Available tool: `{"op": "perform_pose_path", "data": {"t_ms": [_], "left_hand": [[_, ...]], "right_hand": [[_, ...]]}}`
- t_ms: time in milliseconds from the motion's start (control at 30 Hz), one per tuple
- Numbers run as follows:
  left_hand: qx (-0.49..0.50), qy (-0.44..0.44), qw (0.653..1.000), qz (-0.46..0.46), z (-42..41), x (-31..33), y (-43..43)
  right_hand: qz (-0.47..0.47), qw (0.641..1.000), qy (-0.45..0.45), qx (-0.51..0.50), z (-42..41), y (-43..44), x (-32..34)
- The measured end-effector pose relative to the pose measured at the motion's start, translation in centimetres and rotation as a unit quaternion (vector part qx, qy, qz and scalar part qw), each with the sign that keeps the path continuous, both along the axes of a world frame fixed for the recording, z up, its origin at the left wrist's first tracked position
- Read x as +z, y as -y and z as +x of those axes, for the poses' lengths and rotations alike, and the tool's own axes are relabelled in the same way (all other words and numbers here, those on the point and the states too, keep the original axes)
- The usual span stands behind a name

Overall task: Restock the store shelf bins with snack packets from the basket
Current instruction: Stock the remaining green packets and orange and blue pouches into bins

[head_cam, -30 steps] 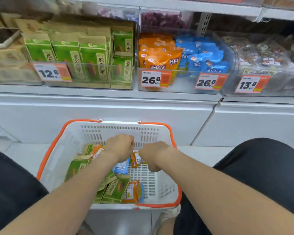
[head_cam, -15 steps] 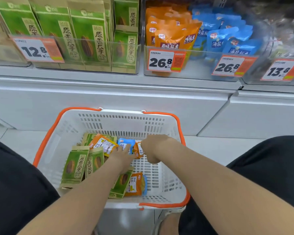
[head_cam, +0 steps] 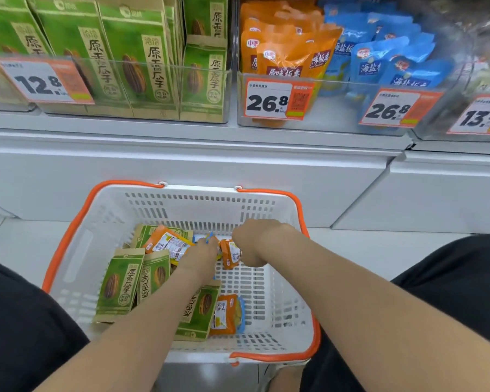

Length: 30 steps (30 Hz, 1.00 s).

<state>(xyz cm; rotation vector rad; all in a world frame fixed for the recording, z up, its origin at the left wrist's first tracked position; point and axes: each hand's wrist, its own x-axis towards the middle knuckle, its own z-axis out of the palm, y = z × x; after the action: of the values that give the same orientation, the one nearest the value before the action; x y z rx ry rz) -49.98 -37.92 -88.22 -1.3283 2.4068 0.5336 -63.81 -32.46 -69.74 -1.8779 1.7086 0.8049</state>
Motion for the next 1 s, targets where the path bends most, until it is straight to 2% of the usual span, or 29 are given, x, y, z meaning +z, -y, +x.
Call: {"op": "perform_pose_path", "data": {"t_ms": [100,200,267,333,567,633,833,933,1000], "left_hand": [[0.124,-0.177,0.976,0.019,-0.4,1.7,0.0],[0.223,-0.346,0.908,0.081,-1.3,4.6,-0.5],[0.255,-0.422,0.859,0.142,-2.2,7.6,-0.9],[0.259,-0.471,0.823,0.182,-3.5,10.4,-1.0],[0.18,-0.605,0.745,0.216,-7.1,19.5,-1.4],[0.159,-0.633,0.732,0.193,-7.6,21.4,-1.6],[0.093,-0.672,0.734,0.034,-9.0,25.8,-2.0],[0.044,-0.643,0.757,-0.11,-9.4,27.7,-1.9],[0.007,-0.622,0.758,-0.197,-9.8,28.4,-1.4]], "right_hand": [[-0.017,1.0,0.001,-0.014,-0.5,0.5,0.9],[-0.035,0.998,0.003,-0.046,-1.6,1.0,2.9],[-0.071,0.995,0.001,-0.072,-2.7,1.2,5.0],[-0.118,0.987,-0.007,-0.105,-3.6,1.4,7.4],[-0.273,0.954,0.021,-0.12,-5.8,1.6,12.9],[-0.32,0.941,0.037,-0.108,-6.3,1.3,15.1],[-0.457,0.877,0.104,-0.11,-9.2,-0.5,21.6],[-0.551,0.81,0.129,-0.152,-11.7,-1.2,23.6],[-0.613,0.757,0.129,-0.187,-13.3,-1.3,24.5]]}}
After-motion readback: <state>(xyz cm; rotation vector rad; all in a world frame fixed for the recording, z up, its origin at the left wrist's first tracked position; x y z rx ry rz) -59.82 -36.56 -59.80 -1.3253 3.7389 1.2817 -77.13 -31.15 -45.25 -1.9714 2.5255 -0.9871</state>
